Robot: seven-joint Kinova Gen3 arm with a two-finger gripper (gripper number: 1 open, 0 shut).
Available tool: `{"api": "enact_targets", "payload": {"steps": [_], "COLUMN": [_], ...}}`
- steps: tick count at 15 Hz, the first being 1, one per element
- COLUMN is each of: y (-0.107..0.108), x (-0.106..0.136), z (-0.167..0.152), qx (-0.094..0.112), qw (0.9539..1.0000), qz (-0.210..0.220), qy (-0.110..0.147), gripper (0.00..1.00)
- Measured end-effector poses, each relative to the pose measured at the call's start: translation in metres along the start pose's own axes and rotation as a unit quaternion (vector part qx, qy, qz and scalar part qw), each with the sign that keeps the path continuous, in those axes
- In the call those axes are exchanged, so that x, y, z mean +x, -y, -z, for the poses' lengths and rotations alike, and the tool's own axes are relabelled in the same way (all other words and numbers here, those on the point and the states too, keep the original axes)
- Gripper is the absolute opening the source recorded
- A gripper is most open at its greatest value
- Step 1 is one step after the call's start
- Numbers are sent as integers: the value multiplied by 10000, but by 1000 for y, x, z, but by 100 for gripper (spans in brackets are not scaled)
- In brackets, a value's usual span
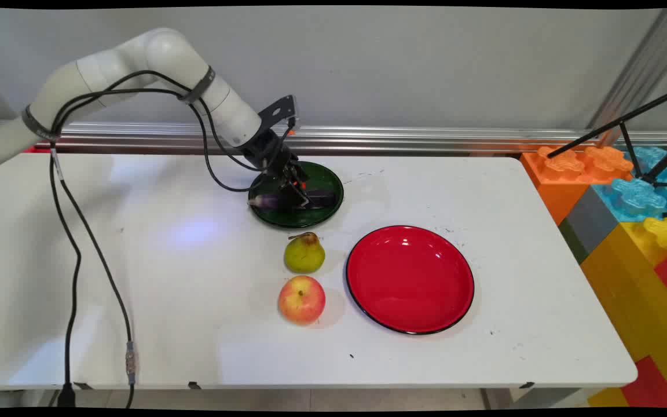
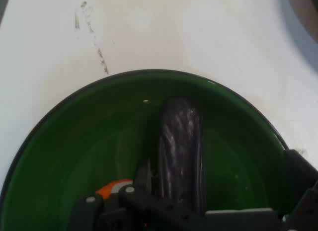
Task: Pick up the mandarin from the green plate
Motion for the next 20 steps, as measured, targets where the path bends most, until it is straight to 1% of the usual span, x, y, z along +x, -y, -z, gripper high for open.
{"api": "enact_targets", "payload": {"steps": [8, 10, 12, 14, 16, 20], "y": [-12, -13, -9, -1, 8, 26], "x": [19, 24, 29, 32, 31, 27], "z": [19, 24, 31, 38, 43, 48], "qx": [164, 266, 449, 701, 861, 952], "qw": [9999, 9996, 9988, 9967, 9939, 9871], "qz": [22, 65, 172, 403, 684, 1288], "qy": [-19, -4, -18, -42, -25, 43], "gripper": [100, 100, 100, 100, 100, 100]}}
